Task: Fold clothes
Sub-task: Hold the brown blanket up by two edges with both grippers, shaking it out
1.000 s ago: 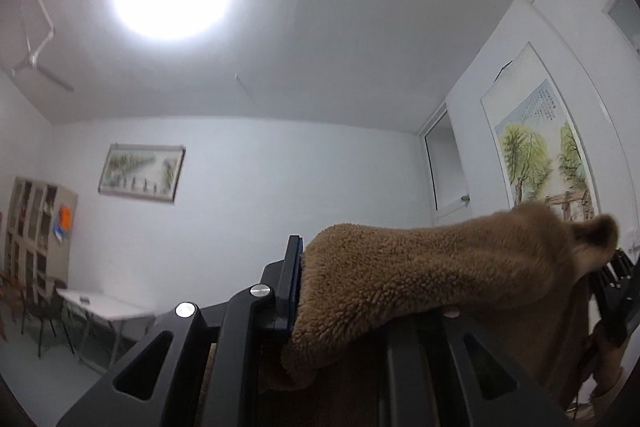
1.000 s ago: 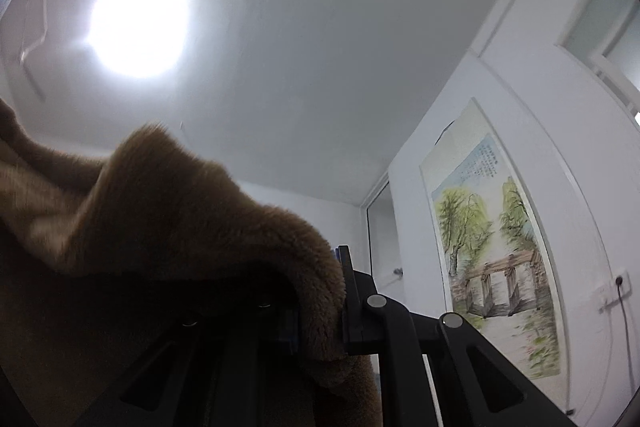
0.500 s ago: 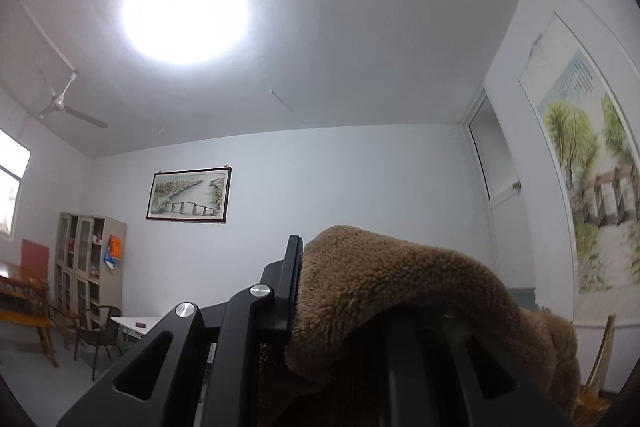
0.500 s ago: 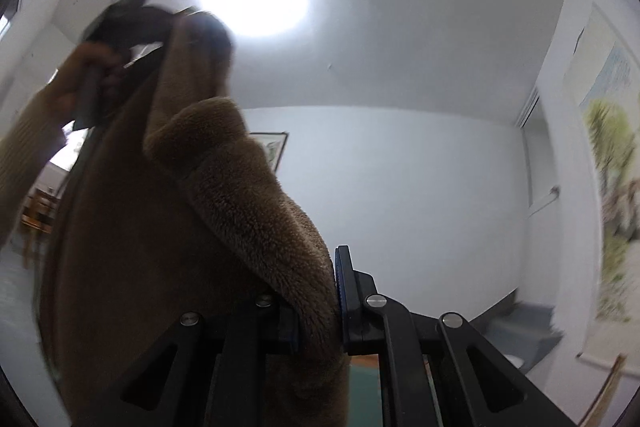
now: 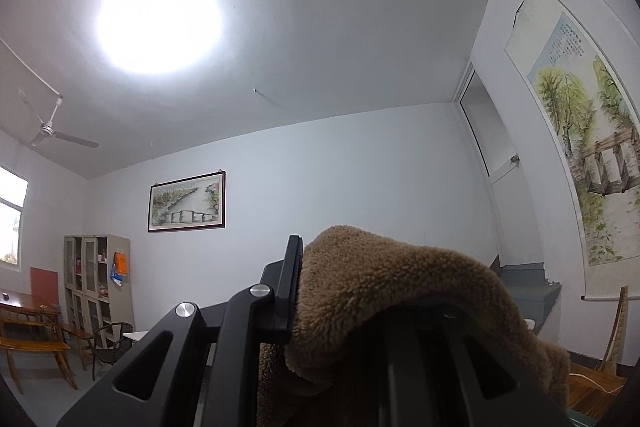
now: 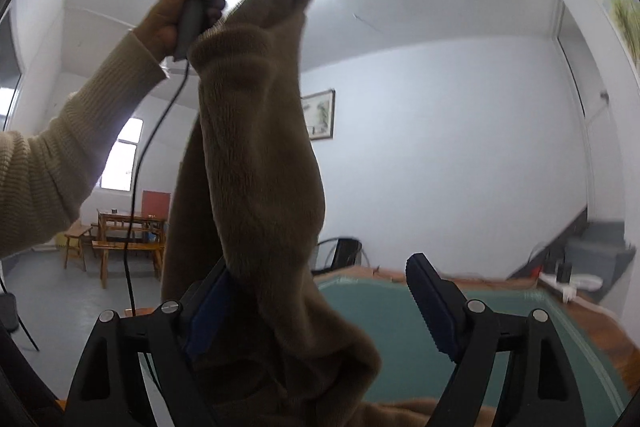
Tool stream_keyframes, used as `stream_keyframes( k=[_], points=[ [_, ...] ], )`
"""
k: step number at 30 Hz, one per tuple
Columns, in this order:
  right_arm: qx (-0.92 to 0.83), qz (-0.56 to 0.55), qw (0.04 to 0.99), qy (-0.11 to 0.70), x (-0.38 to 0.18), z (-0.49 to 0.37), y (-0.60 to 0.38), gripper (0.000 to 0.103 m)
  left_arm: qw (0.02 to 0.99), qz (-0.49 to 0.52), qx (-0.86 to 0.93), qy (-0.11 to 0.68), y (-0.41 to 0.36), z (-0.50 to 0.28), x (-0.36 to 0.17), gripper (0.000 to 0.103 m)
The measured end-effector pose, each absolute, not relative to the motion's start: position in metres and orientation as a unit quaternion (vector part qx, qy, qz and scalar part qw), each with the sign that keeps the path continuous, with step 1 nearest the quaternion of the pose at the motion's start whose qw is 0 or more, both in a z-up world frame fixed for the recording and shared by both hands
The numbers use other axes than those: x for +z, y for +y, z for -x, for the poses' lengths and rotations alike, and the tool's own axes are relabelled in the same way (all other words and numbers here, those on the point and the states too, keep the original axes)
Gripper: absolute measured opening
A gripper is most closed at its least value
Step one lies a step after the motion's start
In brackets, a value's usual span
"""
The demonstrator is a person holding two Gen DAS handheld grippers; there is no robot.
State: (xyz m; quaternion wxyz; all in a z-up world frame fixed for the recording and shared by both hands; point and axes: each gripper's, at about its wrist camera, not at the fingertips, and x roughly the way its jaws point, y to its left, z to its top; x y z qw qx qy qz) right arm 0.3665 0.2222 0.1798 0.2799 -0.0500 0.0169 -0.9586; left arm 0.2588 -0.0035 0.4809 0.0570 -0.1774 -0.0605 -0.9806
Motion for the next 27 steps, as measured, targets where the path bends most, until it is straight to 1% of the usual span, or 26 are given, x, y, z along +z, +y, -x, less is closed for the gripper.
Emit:
stream_keyframes(
  k=[4,6,7,8,9,10,11,12,16,21,23,25,27],
  points=[
    [-0.959,0.034,0.282,0.002,0.178,-0.359,0.23,0.086,0.045,0.173,-0.982,-0.065,0.006,-0.253,0.479,0.019],
    [-0.958,0.041,0.284,0.006,0.181,-0.359,0.228,0.083,0.041,0.17,-0.982,-0.065,0.01,-0.25,0.477,0.019],
    [-0.957,0.042,0.286,0.008,0.183,-0.358,0.226,0.073,0.04,0.17,-0.983,-0.065,0.011,-0.249,0.476,0.019],
    [-0.956,0.035,0.29,0.01,0.185,-0.354,0.224,0.051,0.038,0.169,-0.983,-0.063,0.011,-0.248,0.475,0.019],
    [-0.955,0.026,0.297,0.012,0.187,-0.349,0.22,0.037,0.038,0.167,-0.983,-0.061,0.011,-0.248,0.474,0.019],
    [-0.951,0.01,0.309,0.012,0.188,-0.341,0.217,0.021,0.038,0.165,-0.984,-0.059,0.009,-0.248,0.474,0.019],
    [-0.949,-0.002,0.314,0.011,0.19,-0.334,0.215,0.015,0.038,0.163,-0.984,-0.057,0.008,-0.248,0.474,0.019],
    [-0.956,0.005,0.294,0.008,0.195,-0.33,0.221,0.012,0.04,0.162,-0.984,-0.055,0.006,-0.248,0.474,0.019],
    [-0.978,0.034,0.207,-0.009,0.219,-0.315,0.246,0.011,0.058,0.161,-0.985,-0.037,-0.016,-0.252,0.472,0.019],
    [-0.982,0.178,0.046,-0.041,0.313,-0.325,0.321,0.011,0.046,0.151,-0.987,0.008,-0.054,-0.266,0.472,0.019],
    [-0.973,0.228,0.01,-0.048,0.352,-0.335,0.339,0.011,0.032,0.15,-0.988,0.017,-0.064,-0.274,0.47,0.019],
    [-0.96,0.276,-0.026,-0.038,0.384,-0.346,0.344,0.011,0.02,0.15,-0.988,0.022,-0.071,-0.281,0.466,0.019],
    [-0.948,0.313,-0.056,-0.022,0.402,-0.349,0.344,0.011,0.014,0.16,-0.987,0.017,-0.076,-0.289,0.461,0.019]
  ],
)
